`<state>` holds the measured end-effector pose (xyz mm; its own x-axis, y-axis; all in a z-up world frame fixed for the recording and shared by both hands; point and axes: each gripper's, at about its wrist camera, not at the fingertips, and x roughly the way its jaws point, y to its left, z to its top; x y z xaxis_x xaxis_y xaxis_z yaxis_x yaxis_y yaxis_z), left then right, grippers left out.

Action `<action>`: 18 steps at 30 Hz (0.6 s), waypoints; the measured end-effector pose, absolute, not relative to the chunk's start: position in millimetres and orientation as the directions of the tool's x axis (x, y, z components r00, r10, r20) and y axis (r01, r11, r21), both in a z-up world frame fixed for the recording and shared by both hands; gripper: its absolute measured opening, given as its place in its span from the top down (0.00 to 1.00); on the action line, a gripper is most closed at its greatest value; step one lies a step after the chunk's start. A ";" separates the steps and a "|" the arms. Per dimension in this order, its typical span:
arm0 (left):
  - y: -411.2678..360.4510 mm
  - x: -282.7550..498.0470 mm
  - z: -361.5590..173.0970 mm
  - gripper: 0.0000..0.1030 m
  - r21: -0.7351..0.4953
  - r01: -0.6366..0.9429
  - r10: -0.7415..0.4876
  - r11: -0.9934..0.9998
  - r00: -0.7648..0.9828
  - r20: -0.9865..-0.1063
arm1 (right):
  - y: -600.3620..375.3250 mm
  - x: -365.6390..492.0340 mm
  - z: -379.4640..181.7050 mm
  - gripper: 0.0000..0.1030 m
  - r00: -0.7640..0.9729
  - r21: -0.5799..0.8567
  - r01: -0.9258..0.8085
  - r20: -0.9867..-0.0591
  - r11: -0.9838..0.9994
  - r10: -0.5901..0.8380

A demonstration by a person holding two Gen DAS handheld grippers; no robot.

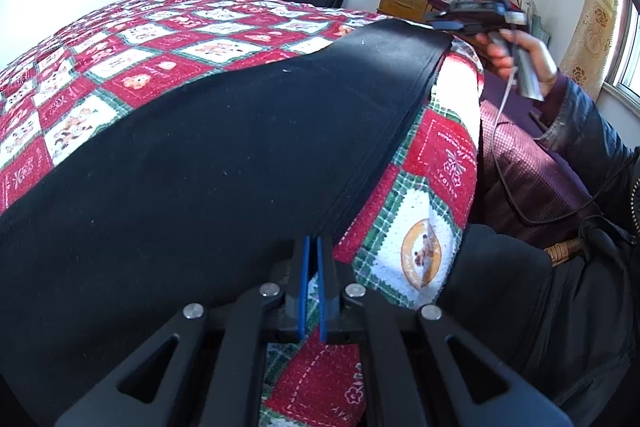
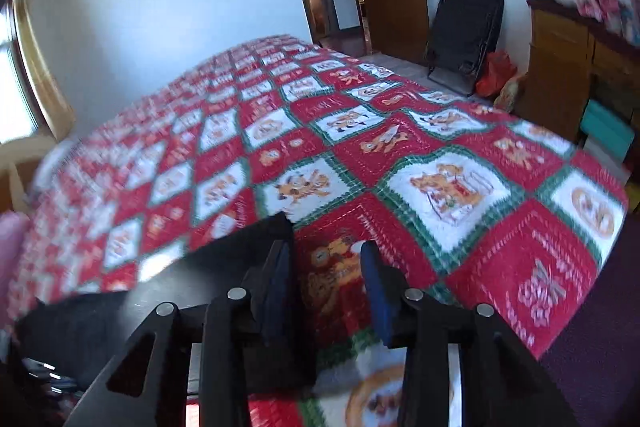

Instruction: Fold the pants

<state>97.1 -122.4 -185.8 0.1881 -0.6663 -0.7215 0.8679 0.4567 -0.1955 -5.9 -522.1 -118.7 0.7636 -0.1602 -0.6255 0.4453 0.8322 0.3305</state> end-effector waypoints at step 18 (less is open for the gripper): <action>-89.5 91.1 -160.3 0.96 -0.192 0.827 -0.691 0.529 0.289 -0.663 | -382.6 11.6 -94.0 0.62 0.778 0.166 0.107 -0.628 0.980 0.022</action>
<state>91.1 -89.5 -160.3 0.2887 -0.6908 -0.6629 0.8266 0.5292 -0.1915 11.6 -382.6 -94.0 0.7778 0.0219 -0.6281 0.1065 0.9803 0.1661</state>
